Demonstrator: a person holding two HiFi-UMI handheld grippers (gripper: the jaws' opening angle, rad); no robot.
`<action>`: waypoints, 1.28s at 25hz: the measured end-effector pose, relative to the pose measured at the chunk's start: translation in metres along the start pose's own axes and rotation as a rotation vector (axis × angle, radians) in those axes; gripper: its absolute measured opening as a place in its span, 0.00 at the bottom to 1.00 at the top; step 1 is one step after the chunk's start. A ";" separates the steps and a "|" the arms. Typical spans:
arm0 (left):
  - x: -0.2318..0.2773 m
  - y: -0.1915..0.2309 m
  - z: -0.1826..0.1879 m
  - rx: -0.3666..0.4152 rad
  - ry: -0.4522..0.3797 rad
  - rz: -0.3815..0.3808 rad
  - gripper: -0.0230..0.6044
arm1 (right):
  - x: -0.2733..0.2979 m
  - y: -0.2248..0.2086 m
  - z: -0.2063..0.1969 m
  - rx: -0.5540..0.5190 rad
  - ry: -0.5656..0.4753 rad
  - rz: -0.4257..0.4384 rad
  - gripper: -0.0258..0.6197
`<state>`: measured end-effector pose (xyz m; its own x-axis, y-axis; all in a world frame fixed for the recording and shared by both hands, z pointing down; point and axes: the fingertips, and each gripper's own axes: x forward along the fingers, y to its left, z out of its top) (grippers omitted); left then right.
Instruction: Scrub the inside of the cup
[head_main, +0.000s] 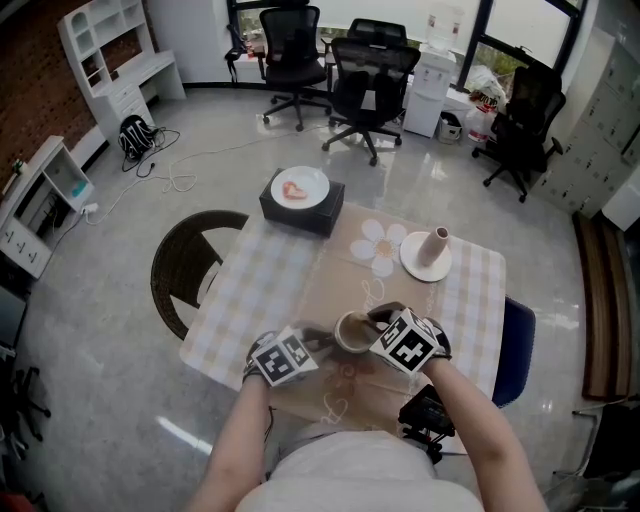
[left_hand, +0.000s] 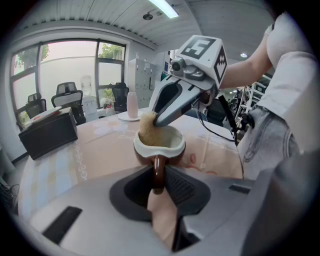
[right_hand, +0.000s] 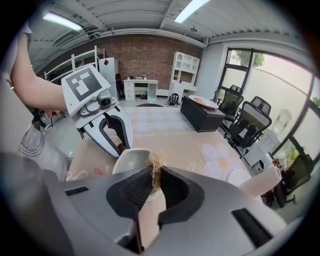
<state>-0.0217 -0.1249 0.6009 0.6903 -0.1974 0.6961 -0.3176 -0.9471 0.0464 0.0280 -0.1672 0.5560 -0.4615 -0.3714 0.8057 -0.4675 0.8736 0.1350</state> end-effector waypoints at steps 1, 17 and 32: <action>0.000 0.000 0.000 -0.001 0.000 0.001 0.15 | -0.001 0.000 -0.001 0.000 0.011 0.007 0.12; 0.000 -0.001 0.002 -0.013 -0.007 0.000 0.15 | -0.011 0.016 -0.013 0.011 0.186 0.253 0.11; 0.000 -0.001 0.003 -0.020 -0.005 0.003 0.15 | -0.006 0.037 -0.010 0.180 0.070 0.418 0.11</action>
<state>-0.0197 -0.1244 0.5989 0.6922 -0.2019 0.6928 -0.3332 -0.9410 0.0587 0.0213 -0.1292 0.5621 -0.5891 0.0291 0.8075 -0.3782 0.8732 -0.3073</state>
